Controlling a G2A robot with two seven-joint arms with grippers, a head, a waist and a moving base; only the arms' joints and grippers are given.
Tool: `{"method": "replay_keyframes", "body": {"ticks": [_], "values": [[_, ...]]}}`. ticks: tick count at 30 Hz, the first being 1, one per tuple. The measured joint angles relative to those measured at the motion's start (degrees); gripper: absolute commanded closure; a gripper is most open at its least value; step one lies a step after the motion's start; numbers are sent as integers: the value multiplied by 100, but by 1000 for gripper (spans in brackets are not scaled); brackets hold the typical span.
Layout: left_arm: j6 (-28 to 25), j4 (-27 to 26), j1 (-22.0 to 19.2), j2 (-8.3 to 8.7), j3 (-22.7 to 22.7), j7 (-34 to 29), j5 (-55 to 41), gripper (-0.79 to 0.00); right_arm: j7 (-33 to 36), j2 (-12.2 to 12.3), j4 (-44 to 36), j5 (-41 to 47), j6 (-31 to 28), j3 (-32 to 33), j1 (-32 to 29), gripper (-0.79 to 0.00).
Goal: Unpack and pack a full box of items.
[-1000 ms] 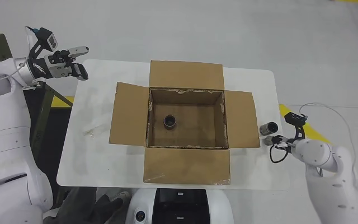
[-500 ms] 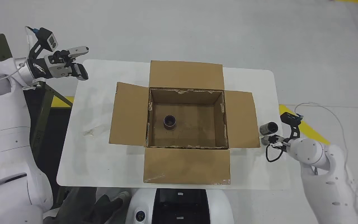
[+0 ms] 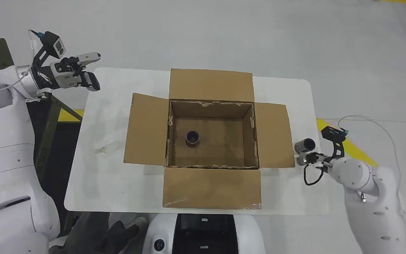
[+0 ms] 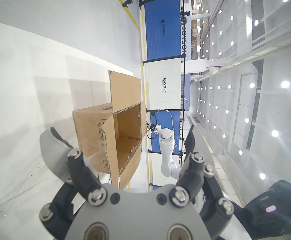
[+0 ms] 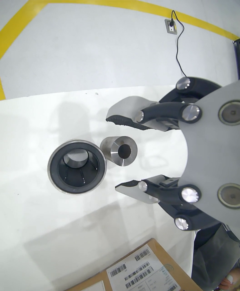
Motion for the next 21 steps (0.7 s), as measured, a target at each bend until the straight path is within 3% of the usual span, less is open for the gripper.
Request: {"method": "replay_keyframes", "body": {"ticks": [12, 21], "values": [[0, 0, 0, 0, 0, 0, 0, -785, 2, 46, -1361, -304, 125, 468, -498, -579], [0, 0, 0, 0, 0, 0, 0, -785, 184, 78, -1919, -412, -106, 472, -260, -628]]}}
